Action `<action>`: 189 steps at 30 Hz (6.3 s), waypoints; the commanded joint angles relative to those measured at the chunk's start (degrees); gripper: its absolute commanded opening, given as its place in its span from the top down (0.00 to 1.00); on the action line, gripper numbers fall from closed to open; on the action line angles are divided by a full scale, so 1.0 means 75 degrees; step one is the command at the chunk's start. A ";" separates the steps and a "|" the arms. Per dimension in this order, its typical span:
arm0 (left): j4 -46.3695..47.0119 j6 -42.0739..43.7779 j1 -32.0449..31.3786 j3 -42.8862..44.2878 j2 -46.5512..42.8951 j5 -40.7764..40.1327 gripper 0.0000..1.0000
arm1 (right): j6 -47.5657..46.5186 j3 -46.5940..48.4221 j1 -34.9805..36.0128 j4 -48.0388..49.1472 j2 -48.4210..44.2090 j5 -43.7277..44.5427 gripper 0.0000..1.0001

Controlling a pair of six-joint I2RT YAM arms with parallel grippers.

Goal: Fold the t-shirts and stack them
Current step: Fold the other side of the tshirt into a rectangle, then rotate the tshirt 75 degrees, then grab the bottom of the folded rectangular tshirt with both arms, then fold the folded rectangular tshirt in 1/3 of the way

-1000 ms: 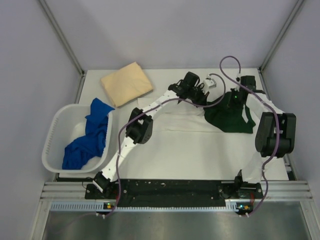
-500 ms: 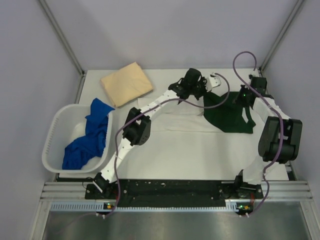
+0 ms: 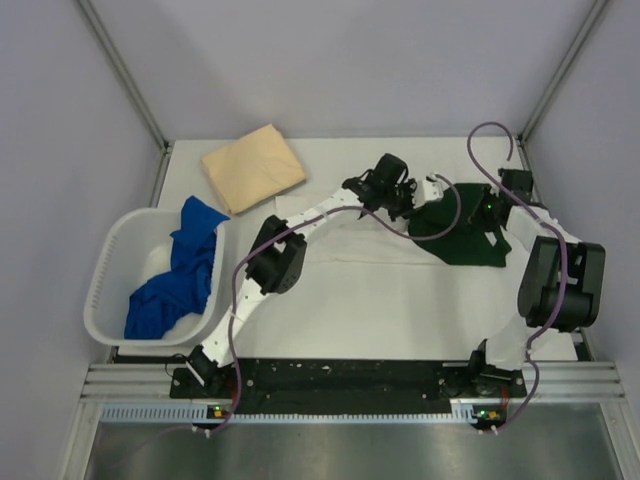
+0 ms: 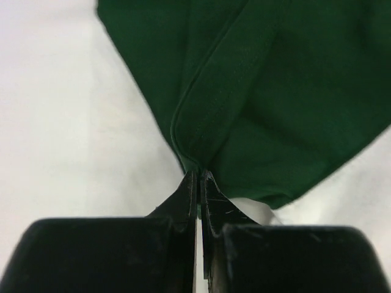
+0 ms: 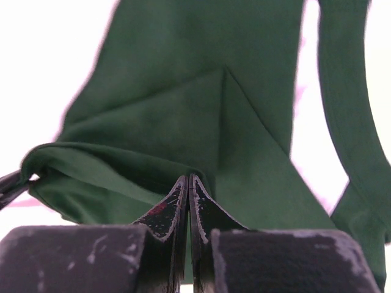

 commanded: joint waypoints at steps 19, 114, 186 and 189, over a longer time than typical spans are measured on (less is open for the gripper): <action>-0.1137 0.0951 -0.0179 -0.0487 -0.1045 0.1482 1.00 | 0.0735 -0.1513 -0.0483 -0.0273 -0.1637 0.1127 0.64; -0.5591 0.2193 0.0387 -0.8713 -0.5941 0.1774 0.48 | 0.2646 0.7939 -0.0169 -0.1184 0.6211 -0.2578 0.78; -0.3950 -0.0090 0.1461 -0.5332 -0.5701 0.0229 1.00 | -0.7480 -0.3378 0.6611 -0.0825 -0.5109 0.0998 1.00; -0.4173 -0.0254 0.1590 -0.3773 -0.4705 -0.0017 1.00 | -0.7527 -0.3178 0.5532 0.0075 -0.4547 0.1081 1.00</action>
